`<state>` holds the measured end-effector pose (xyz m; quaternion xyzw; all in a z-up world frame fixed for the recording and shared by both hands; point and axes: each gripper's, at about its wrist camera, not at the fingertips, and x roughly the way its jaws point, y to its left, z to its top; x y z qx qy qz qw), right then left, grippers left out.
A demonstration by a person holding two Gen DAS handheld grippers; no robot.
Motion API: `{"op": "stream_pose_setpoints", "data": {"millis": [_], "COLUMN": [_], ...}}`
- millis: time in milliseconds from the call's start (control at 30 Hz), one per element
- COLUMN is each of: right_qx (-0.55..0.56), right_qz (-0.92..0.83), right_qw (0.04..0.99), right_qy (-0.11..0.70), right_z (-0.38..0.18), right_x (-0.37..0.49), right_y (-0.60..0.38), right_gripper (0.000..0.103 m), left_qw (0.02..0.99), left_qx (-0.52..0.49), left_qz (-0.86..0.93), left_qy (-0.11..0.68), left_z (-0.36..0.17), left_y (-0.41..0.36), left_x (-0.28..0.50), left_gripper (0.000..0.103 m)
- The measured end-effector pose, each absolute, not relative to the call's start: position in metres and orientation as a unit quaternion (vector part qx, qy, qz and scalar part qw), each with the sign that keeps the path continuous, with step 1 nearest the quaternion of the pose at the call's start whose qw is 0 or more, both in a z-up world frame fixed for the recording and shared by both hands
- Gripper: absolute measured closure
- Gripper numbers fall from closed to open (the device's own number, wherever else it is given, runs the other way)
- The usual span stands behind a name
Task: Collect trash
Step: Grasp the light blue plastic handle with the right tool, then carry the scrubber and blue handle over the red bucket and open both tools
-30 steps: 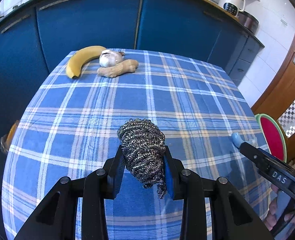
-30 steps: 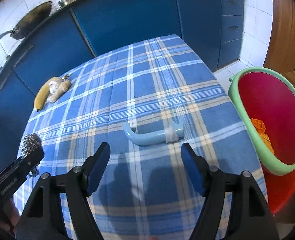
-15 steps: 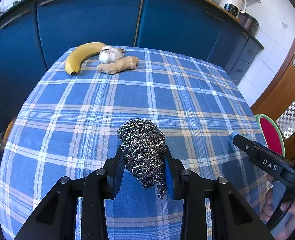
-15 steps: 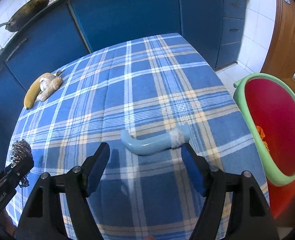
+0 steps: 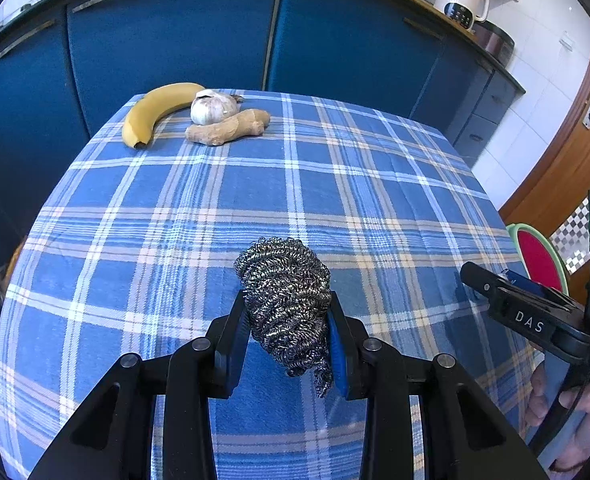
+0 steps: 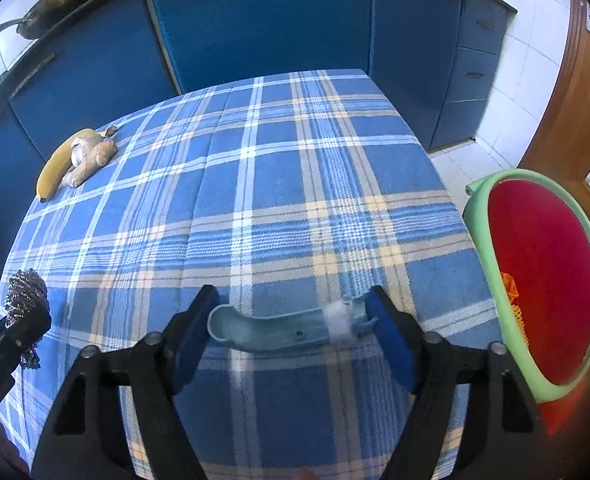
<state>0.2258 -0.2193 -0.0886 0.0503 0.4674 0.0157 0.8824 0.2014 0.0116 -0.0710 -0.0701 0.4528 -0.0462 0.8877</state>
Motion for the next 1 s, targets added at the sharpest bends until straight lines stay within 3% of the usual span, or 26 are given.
{"op": "stream_pose_setpoints", "data": {"millis": [533,1000], "right_qx": [0.102,0.136], "right_qz": [0.049,0.014], "right_qw": [0.893,0.914], "right_qy": [0.436,0.383], "right_z": [-0.061,-0.018], "right_x": [0.184,0.136], "right_y": [-0.24,-0.305], "right_gripper": [0.027,0.027], "left_qw": [0.894,0.891], "left_qx": [-0.049,-0.016], "left_qz": [-0.065,-0.15], "left_qy": [0.44,0.427], "left_z": [-0.054,-0.021], "left_y": [-0.011,-0.085], "left_x": [0.191,0.179], "left_gripper": [0.067,0.067]}}
